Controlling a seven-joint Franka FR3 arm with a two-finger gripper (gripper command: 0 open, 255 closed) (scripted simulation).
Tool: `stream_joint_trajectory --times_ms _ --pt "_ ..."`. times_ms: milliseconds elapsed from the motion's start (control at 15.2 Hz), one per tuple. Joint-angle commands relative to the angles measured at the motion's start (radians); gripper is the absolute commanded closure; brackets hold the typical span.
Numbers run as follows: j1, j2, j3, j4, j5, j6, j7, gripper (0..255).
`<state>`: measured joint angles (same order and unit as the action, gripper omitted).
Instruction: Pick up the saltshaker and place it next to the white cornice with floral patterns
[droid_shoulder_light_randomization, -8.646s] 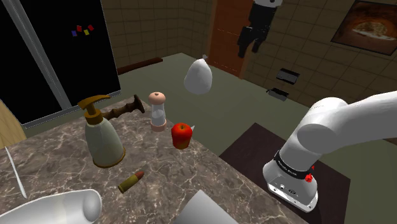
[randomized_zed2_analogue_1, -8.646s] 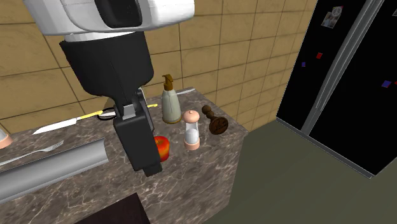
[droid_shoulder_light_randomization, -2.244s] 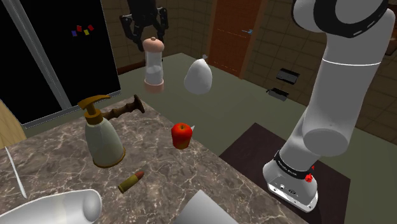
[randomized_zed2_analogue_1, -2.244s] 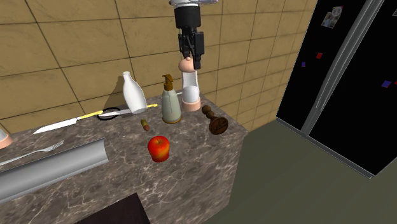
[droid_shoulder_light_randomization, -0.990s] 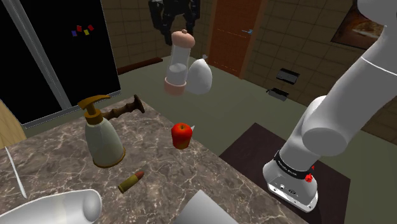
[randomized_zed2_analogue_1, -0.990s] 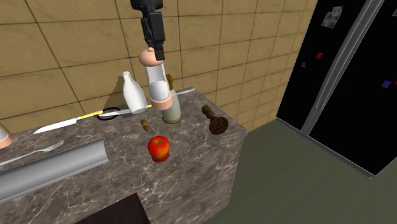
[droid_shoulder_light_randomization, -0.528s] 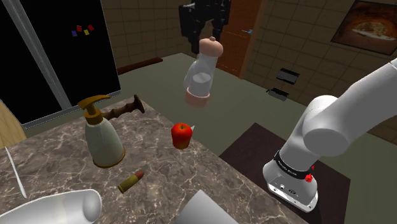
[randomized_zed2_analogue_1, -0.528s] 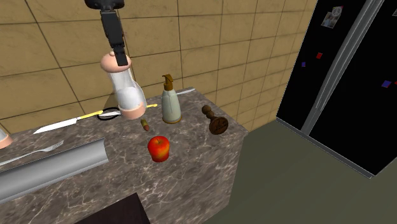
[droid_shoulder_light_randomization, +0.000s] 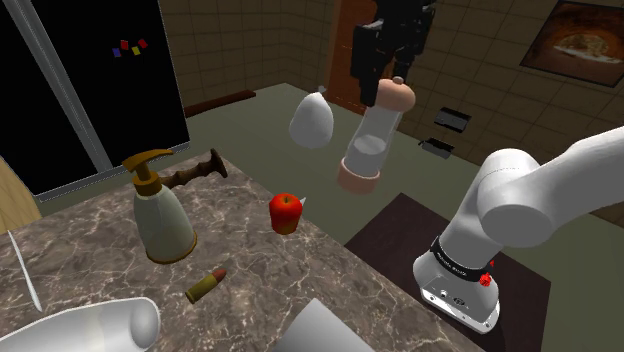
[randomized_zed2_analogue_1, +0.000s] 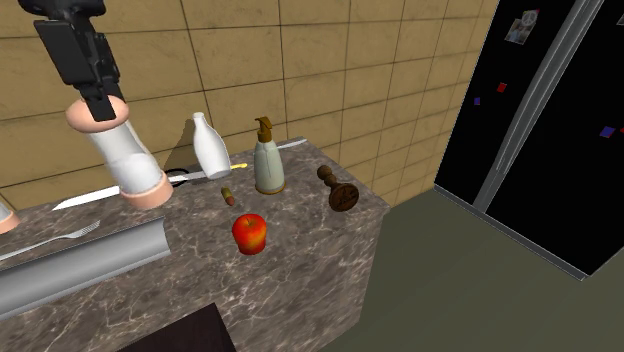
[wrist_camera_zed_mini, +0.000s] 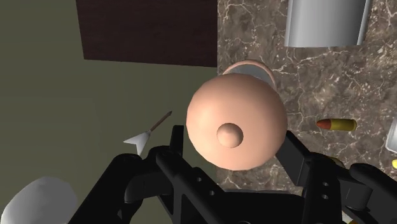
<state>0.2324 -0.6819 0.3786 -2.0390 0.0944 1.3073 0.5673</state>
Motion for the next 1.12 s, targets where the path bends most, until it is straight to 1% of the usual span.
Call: stream_joint_trajectory --times_ms 0,132,1056 --pt "0.019 -0.068 -0.004 -0.039 0.019 -0.029 0.007 255" --pt "0.036 -0.122 -0.004 -0.064 0.035 -0.057 0.017 255" --pt "0.062 -0.199 0.022 -0.3 0.072 0.103 0.021 255"
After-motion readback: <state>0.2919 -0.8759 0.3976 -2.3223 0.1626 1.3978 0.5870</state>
